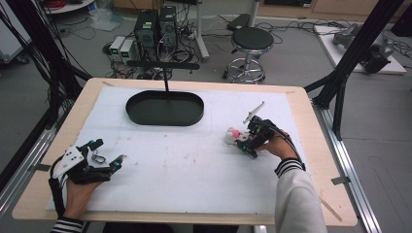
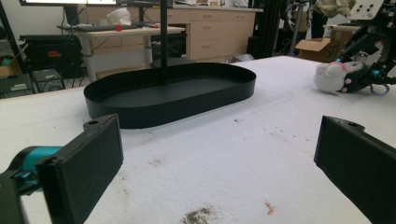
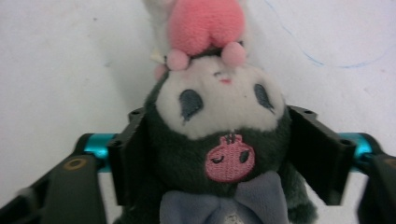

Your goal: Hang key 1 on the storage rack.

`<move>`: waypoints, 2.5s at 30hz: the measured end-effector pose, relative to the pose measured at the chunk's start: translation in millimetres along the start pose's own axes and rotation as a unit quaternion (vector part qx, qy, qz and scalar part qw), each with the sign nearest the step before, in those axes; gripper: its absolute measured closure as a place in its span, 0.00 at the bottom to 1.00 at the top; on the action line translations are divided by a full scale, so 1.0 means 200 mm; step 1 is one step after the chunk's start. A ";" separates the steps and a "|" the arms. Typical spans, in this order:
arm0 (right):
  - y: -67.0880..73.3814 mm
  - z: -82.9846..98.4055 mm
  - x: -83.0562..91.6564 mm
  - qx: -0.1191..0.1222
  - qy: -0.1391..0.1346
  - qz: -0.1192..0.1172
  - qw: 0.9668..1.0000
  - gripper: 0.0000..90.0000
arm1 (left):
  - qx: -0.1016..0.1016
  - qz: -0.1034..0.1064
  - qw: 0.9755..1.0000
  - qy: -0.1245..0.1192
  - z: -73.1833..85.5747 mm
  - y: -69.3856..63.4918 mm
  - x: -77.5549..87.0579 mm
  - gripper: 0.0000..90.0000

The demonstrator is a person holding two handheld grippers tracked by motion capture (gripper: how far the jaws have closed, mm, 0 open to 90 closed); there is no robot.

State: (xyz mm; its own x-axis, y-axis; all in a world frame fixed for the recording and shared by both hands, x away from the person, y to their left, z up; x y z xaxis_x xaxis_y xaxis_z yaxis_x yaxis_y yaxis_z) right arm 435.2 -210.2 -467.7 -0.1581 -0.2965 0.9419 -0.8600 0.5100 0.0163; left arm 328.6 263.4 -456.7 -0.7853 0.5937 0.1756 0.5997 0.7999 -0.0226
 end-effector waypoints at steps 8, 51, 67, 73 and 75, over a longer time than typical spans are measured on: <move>0.01 0.00 0.00 0.007 0.002 0.004 1.000 0.40 | -0.001 0.000 1.000 0.000 0.00 0.00 0.00 0.02; 0.34 -0.30 0.31 0.092 -0.193 -0.038 0.976 0.43 | -0.075 0.111 0.989 0.064 -0.38 -0.13 -0.01 0.02; 0.44 -0.42 0.36 0.126 -0.210 -0.058 0.968 0.43 | -0.091 0.183 0.973 0.104 -0.53 -0.29 -0.22 0.02; 0.48 -0.48 0.37 0.143 -0.228 -0.068 0.961 0.43 | -0.094 0.199 0.969 0.113 -0.57 -0.36 -0.28 0.02; 0.49 -0.49 0.37 0.145 -0.232 -0.071 0.959 0.43 | -0.095 0.207 0.967 0.115 -0.58 -0.38 -0.30 0.02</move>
State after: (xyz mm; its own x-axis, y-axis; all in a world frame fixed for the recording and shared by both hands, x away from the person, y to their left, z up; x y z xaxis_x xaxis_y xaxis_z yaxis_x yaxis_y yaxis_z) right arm 386.6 -102.6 -362.9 -0.1709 -0.7077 0.6855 -0.9769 0.2122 -0.0245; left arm 348.7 157.3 -352.0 -0.4300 0.8064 0.4060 0.8899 0.4543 0.0403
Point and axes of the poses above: each handheld gripper's, and its own axes: x roughly backward along the jaws, z roughly out of its underside, y roughly to its left, the point moved 7 cm from there along -x, roughly forward along the jaws, and after that the axes turned 5 degrees about y, right-handed, at the moved point
